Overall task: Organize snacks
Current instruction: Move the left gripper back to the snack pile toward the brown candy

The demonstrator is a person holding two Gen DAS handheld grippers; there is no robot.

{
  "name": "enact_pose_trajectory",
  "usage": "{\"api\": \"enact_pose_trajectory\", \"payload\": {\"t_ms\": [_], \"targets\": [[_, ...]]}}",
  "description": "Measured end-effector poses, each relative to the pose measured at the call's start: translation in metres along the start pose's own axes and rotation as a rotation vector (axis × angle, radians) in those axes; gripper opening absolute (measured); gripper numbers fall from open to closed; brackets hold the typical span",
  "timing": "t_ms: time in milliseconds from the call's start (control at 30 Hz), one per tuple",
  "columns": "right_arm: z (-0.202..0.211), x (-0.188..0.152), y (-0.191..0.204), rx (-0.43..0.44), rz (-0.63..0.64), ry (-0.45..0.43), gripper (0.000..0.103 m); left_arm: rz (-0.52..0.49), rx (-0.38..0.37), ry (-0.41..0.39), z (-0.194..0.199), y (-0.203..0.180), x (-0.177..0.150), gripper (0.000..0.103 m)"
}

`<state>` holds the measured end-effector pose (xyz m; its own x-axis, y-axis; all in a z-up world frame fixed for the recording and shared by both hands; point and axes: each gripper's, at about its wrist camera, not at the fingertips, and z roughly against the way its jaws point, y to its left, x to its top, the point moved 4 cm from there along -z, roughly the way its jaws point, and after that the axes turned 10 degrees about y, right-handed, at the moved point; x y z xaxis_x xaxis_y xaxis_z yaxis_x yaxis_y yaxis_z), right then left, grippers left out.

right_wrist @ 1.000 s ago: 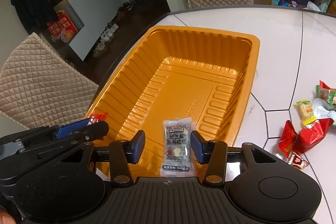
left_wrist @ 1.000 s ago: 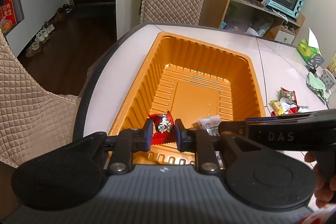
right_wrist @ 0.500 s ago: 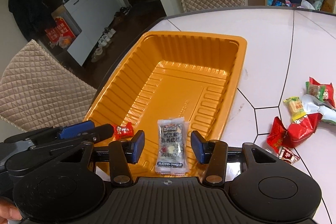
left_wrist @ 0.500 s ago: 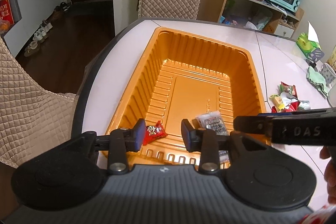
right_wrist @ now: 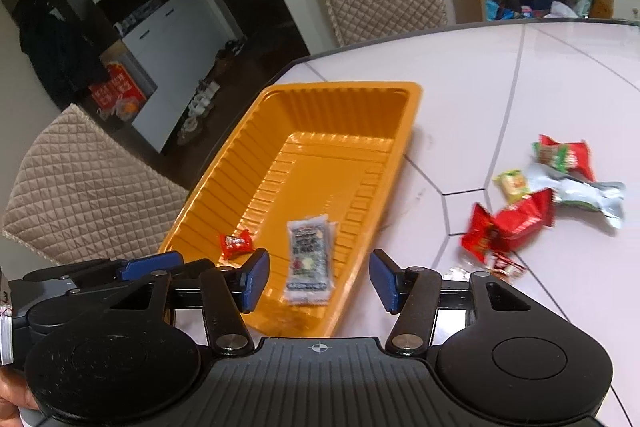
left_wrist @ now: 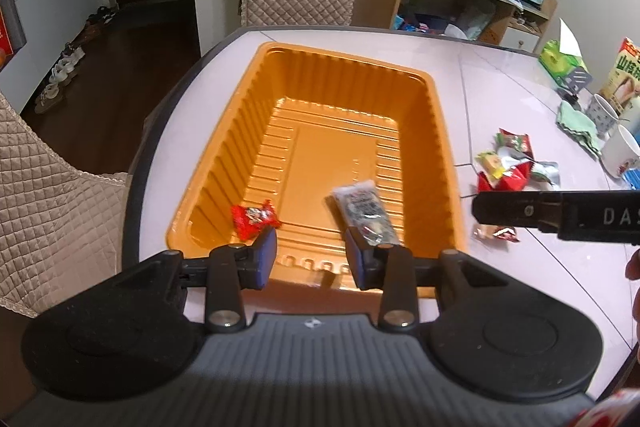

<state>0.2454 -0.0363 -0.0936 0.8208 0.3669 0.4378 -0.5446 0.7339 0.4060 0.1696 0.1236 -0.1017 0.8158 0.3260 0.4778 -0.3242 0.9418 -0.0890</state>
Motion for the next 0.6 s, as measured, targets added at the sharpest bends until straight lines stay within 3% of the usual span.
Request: {"api": "enact_pose_trajectory", "payload": {"t_ms": [600], "targets": [[0.067, -0.064, -0.066, -0.054, -0.104, -0.044, 0.058, -0.088, -0.055, -0.020, 0.029, -0.085, -0.039, 0.034]]}}
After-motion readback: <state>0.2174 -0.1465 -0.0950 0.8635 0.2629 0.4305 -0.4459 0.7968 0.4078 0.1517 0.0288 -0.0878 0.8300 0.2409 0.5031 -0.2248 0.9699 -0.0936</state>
